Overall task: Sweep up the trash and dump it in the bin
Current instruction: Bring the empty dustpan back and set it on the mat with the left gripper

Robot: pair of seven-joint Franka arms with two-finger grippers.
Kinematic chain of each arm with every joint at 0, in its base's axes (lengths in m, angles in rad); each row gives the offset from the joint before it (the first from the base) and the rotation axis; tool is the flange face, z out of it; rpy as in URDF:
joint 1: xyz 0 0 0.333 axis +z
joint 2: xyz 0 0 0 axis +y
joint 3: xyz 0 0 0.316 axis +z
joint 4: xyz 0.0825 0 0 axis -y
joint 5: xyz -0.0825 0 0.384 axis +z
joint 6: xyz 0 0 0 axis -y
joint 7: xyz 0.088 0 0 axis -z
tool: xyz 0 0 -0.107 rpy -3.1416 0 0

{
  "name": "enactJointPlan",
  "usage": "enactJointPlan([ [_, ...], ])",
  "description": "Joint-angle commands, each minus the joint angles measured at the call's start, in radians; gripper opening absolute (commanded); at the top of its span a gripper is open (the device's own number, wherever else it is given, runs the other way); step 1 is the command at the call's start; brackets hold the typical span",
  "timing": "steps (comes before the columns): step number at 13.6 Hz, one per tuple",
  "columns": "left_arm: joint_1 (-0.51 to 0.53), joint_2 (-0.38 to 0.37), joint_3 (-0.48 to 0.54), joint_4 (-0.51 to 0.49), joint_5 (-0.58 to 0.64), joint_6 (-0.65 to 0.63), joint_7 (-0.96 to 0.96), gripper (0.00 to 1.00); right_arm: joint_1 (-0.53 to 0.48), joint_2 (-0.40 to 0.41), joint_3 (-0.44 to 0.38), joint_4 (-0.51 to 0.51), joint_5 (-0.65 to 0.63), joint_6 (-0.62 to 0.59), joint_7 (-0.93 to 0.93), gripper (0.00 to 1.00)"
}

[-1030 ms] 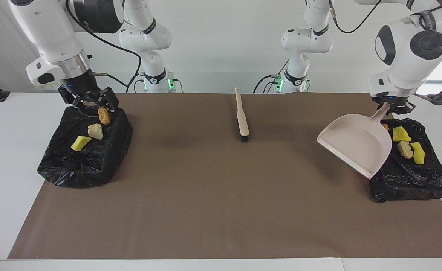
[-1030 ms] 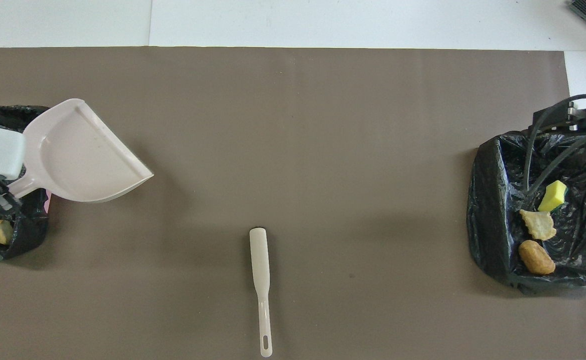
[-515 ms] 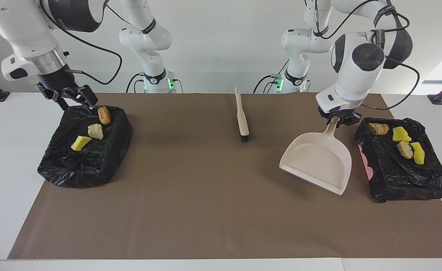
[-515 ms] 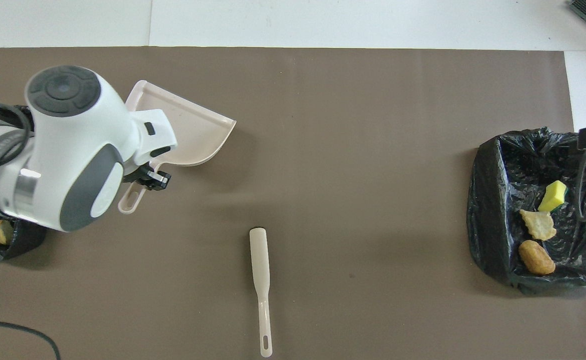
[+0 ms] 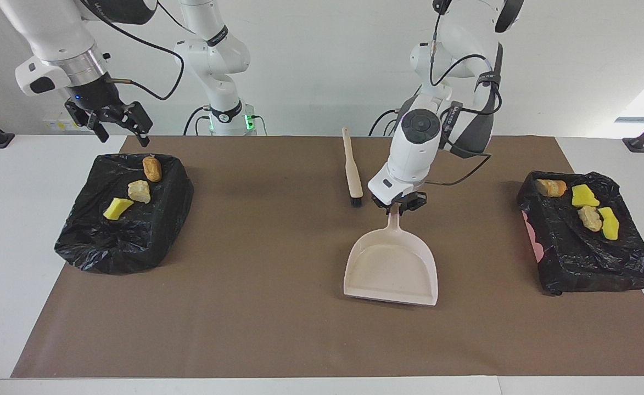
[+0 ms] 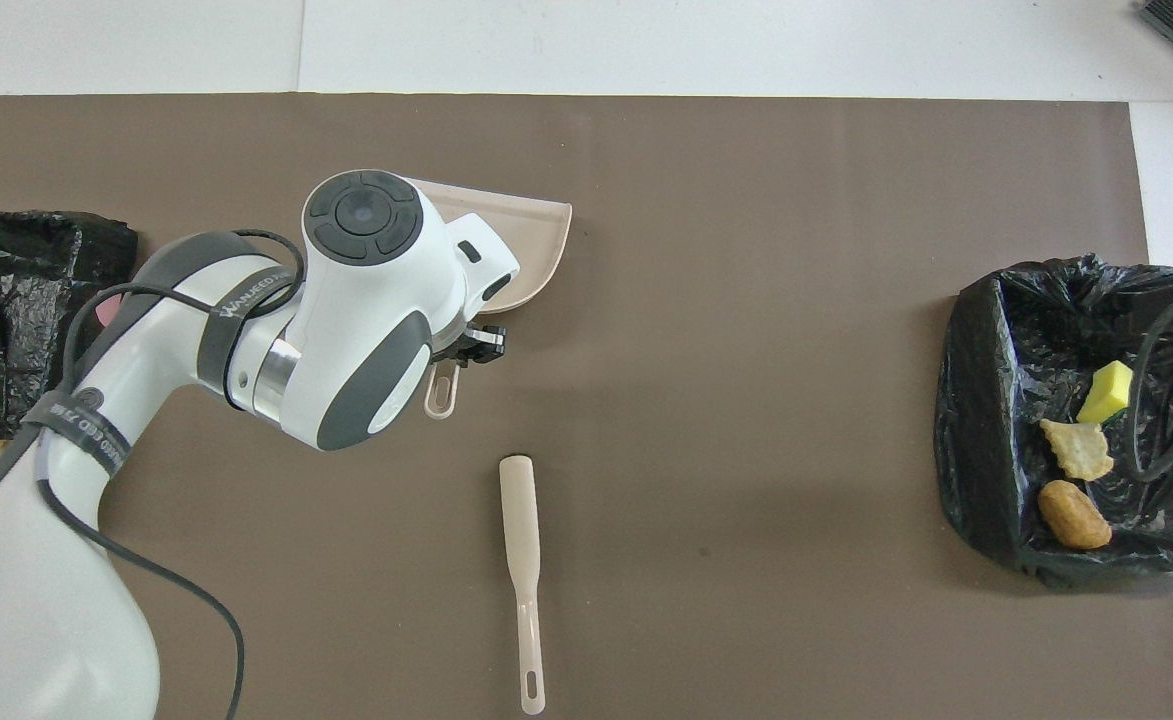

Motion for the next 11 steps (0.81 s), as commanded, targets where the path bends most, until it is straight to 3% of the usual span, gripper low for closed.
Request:
enactJointPlan([
  [1, -0.017, 0.052, -0.003, 0.055, -0.013, 0.060, -0.101, 0.00, 0.000, -0.052, 0.008, -0.064, -0.012, 0.014, -0.006, 1.00],
  [7, -0.046, 0.140, -0.003, 0.092, -0.012, 0.139, -0.106, 0.00, 0.003, 0.016, 0.009, 0.055, -0.024, -0.013, -0.122, 1.00],
  [11, -0.081, 0.175, 0.001, 0.115, 0.007, 0.129, -0.146, 0.00, 0.005, 0.052, 0.011, 0.154, -0.024, -0.128, -0.119, 1.00],
])
